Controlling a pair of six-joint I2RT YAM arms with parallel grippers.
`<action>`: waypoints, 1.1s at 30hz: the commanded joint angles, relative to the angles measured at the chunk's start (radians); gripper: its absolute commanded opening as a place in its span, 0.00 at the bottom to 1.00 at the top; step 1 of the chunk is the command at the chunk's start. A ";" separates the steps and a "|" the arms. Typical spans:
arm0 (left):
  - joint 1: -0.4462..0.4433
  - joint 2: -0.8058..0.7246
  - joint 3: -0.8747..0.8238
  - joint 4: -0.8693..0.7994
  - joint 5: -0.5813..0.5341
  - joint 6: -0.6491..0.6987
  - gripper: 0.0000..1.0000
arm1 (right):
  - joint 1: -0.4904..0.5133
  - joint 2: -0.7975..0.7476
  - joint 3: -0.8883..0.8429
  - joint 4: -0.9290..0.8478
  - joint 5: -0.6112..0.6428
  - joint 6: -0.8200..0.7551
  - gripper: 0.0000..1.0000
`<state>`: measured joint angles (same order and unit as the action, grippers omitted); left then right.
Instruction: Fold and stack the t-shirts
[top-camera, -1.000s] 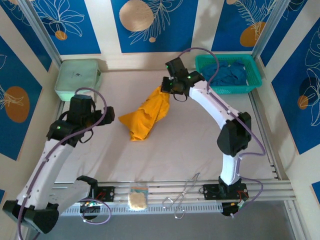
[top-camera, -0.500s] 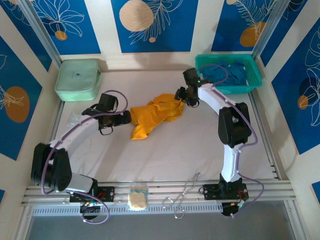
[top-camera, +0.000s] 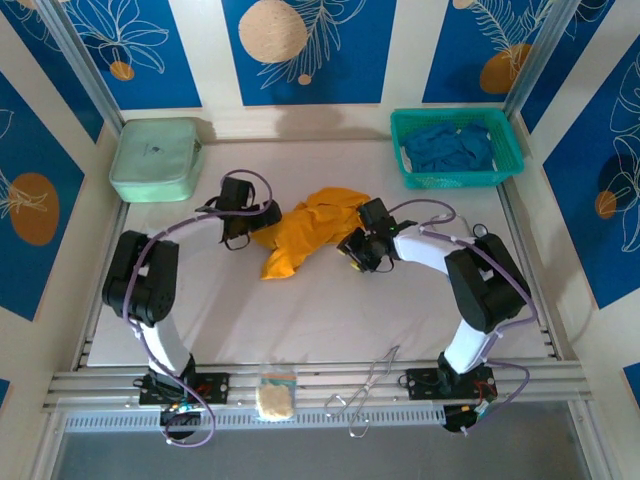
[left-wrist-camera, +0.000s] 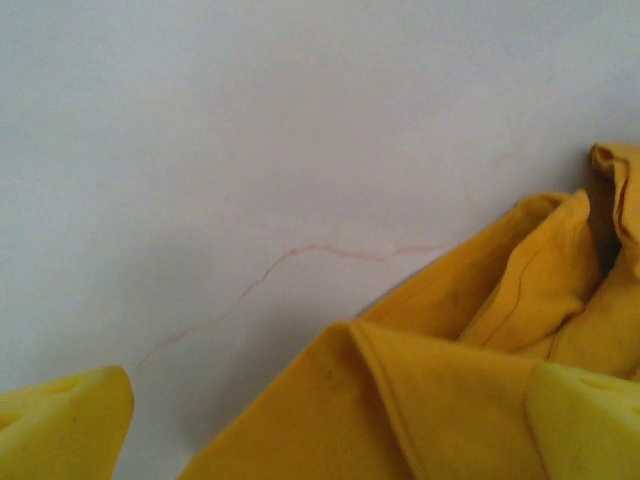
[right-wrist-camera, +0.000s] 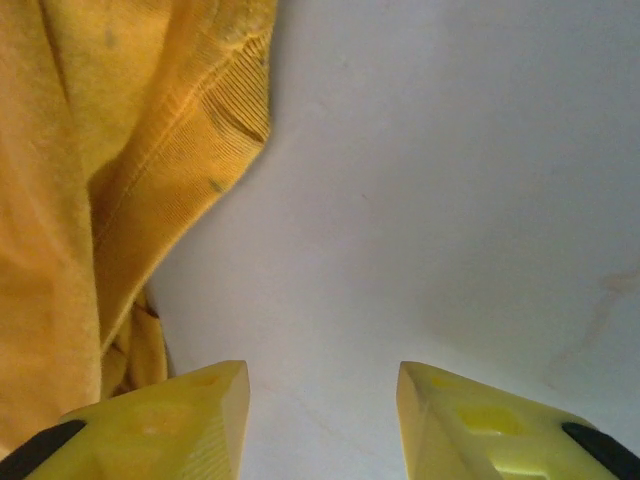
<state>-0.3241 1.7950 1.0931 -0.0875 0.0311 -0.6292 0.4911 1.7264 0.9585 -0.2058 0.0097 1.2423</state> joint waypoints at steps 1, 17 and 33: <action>-0.010 0.041 0.025 0.113 0.037 -0.040 1.00 | 0.005 0.058 0.042 0.111 -0.014 0.110 0.42; -0.010 0.170 0.065 0.196 0.129 -0.054 0.38 | 0.046 0.267 0.095 0.308 -0.047 0.216 0.40; -0.045 0.033 -0.055 0.151 0.227 -0.075 0.00 | 0.057 0.253 0.185 0.295 -0.034 0.171 0.43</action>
<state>-0.3401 1.8717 1.0595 0.0883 0.2096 -0.7017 0.5259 1.9369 1.1164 -0.0269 -0.0189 1.4281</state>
